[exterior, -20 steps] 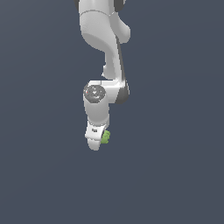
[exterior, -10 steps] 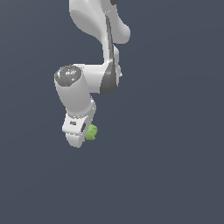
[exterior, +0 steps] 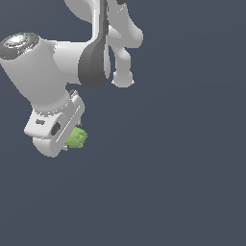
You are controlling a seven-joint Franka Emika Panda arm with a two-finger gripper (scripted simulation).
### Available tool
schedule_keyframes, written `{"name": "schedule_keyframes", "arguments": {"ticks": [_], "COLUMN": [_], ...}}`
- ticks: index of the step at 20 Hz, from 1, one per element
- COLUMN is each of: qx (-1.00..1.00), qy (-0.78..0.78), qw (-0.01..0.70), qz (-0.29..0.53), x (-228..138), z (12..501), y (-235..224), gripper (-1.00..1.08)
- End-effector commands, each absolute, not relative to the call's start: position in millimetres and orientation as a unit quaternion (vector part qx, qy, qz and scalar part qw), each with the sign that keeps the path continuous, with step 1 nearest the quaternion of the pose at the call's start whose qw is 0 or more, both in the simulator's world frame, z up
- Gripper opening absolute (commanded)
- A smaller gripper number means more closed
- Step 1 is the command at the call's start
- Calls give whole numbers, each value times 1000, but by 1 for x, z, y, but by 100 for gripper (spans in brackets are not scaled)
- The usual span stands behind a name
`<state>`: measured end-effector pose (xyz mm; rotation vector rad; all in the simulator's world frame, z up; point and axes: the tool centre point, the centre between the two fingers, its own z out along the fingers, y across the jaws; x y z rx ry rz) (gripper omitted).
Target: Pick up the object and move it to a goal position.
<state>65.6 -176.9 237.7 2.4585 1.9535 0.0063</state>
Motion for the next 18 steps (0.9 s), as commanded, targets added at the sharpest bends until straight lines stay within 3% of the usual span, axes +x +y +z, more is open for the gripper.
{"name": "schedule_keyframes", "arguments": {"ticks": [1, 18], "qx": [783, 783], "qy": [622, 622], "qw": [0, 0], "qz": [1, 0], "x": [70, 88], "z": [256, 316], "y": [-190, -237], "gripper": [-100, -100]}}
